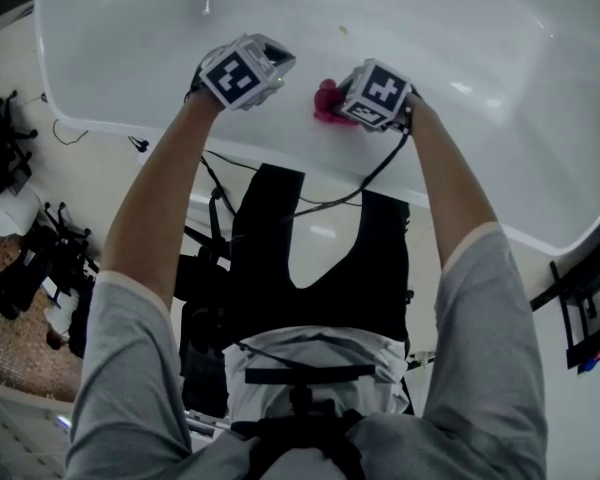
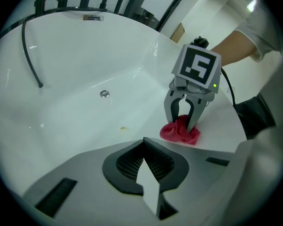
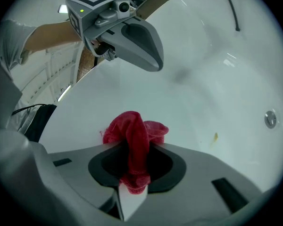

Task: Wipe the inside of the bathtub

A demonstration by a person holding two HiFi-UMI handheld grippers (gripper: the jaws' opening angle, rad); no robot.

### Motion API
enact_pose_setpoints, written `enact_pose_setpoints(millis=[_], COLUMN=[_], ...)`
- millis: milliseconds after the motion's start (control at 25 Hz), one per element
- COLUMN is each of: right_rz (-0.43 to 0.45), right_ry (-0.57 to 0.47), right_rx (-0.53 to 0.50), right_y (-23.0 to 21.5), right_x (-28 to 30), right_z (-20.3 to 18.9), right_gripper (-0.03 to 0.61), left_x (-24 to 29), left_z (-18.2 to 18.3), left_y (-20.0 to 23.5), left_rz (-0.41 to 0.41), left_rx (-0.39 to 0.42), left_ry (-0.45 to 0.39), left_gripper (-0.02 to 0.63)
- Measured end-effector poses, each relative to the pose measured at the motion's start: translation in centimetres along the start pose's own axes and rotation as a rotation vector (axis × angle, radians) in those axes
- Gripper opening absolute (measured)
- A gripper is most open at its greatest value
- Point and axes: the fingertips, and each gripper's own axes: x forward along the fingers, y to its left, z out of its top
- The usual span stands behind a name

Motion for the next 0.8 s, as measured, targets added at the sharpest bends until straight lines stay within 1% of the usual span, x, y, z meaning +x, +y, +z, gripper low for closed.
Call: enact_pose_setpoints(millis=[120, 200, 440, 480, 560, 720, 800], right_rz=[0.024, 0.039, 0.064, 0.063, 0.044, 0.011, -0.004], right_ry=[-0.050, -0.069, -0.133, -0.136, -0.109, -0.035, -0.014], right_rx=[-0.042, -0.042, 0.002, 0.011, 0.039, 0.095, 0.124], right_y=[0.1, -0.2, -1.0, -1.1, -1.9, -3.4, -4.1], right_x=[1.5, 2.5, 2.6, 2.5, 2.5, 1.5, 0.8], right_z=[3.5, 4.8, 4.7, 4.3, 2.5, -2.7, -5.0], right_gripper=[0.098, 0.098, 0.098, 0.098, 0.098, 0.098, 0.098], left_x=[0.5, 0.6, 1.6, 1.7, 1.9, 2.5, 3.1], left_z=[-0.1, -0.6, -1.1, -1.1, -1.5, -1.6, -1.3], left_y=[0.2, 0.7, 1.3, 1.3, 1.3, 0.9, 0.6], left_rz=[-0.011, -0.007, 0.000, -0.003, -0.013, -0.029, -0.038], left_rx=[-0.009, -0.017, -0.020, -0.017, -0.012, -0.002, 0.010], left_ry=[-0.001, 0.006, 0.022, 0.020, 0.018, 0.018, 0.019], left_gripper=[0.005, 0.005, 0.005, 0.005, 0.005, 0.005, 0.005])
